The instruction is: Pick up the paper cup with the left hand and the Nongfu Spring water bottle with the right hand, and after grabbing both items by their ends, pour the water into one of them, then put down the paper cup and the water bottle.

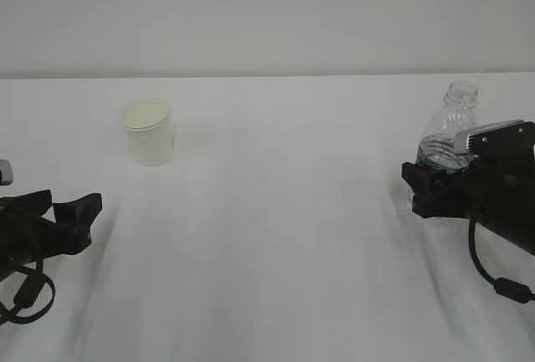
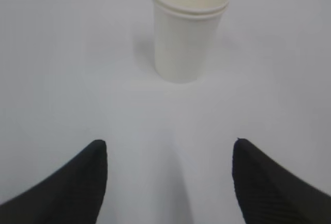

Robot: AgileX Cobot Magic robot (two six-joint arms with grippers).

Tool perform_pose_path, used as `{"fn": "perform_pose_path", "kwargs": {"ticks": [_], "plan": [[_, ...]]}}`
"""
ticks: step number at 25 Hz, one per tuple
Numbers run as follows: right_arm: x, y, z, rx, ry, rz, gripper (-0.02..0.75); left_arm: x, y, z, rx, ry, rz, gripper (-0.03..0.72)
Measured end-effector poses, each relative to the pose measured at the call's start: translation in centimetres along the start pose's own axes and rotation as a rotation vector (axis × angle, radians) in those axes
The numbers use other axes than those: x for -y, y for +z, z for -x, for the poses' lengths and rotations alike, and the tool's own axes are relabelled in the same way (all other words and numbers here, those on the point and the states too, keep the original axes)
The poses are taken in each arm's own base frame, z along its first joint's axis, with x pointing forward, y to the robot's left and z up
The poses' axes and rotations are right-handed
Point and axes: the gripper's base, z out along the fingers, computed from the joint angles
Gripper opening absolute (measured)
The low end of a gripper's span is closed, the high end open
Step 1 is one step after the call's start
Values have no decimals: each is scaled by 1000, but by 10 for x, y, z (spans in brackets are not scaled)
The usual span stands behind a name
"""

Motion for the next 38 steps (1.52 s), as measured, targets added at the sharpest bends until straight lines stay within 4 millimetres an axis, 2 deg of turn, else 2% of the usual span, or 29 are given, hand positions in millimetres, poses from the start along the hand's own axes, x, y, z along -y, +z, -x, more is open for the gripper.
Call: {"fn": "perform_pose_path", "kwargs": {"ticks": [10, 22, 29, 33, 38], "plan": [[1, -16, 34, 28, -61, -17, 448, 4, 13, 12, 54, 7, -25, 538], [-1, -43, 75, 77, -152, -20, 448, 6, 28, 12, 60, 14, -37, 537], [-3, -51, 82, 66, -177, -18, 447, 9, 40, 22, 85, 14, -45, 538], [-4, -53, 85, 77, -171, -16, 447, 14, 48, 25, 65, 38, -85, 575], [-4, -54, 86, 77, -160, -12, 447, 13, 60, 6, -12, 53, -96, 650]]}}
